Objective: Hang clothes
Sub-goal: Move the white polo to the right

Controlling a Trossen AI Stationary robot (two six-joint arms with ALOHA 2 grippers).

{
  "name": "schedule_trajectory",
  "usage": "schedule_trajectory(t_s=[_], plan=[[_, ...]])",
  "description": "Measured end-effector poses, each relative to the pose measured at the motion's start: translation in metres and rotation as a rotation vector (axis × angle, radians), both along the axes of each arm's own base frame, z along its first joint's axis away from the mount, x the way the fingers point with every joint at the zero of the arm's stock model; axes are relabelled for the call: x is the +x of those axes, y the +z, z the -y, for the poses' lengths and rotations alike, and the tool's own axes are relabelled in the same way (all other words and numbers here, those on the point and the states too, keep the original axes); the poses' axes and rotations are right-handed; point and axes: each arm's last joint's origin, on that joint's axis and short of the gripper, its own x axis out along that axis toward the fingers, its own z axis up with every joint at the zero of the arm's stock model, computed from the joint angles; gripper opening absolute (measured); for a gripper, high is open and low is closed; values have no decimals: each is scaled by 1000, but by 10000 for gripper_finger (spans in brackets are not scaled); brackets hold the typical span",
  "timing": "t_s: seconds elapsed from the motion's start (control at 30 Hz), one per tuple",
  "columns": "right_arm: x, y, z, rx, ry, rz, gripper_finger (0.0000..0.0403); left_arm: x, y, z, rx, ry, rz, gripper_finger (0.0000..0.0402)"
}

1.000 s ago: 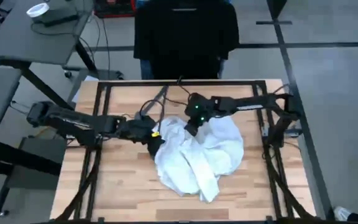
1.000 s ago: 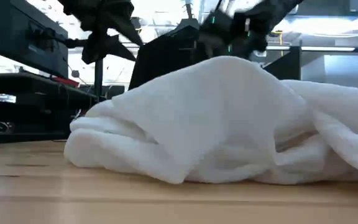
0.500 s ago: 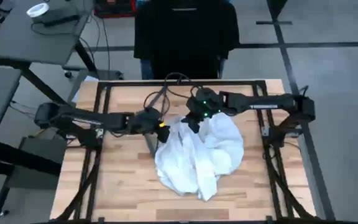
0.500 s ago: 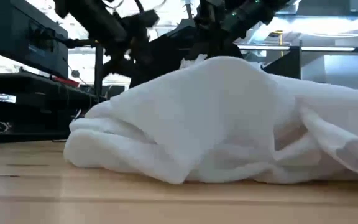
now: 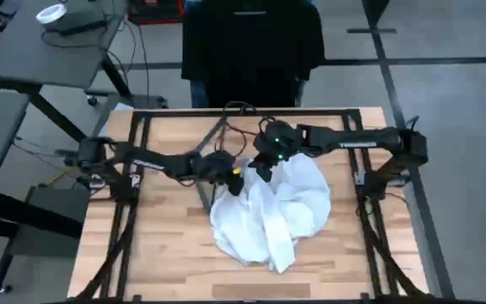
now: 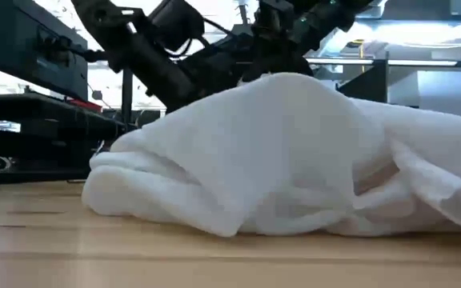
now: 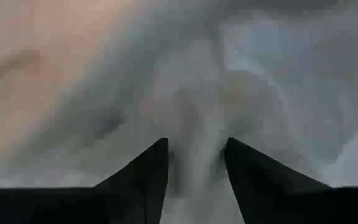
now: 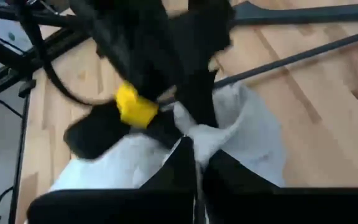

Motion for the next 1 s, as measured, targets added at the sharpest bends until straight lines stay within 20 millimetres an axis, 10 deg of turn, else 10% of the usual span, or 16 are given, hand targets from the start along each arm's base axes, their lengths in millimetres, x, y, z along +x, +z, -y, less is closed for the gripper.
schedule_trajectory(t_s=[0.23, 0.67, 1.0], plan=[[-3, -3, 2, 8, -5, -41, 0, -6, 0, 7, 0, -19, -63, 12], [-21, -21, 15, 78, -145, -242, 0, -77, 87, 100, 203, -116, 33, 3], [-26, -39, 21, 193, -261, -327, 88, -83, 97, 96, 195, -106, 70, 42]])
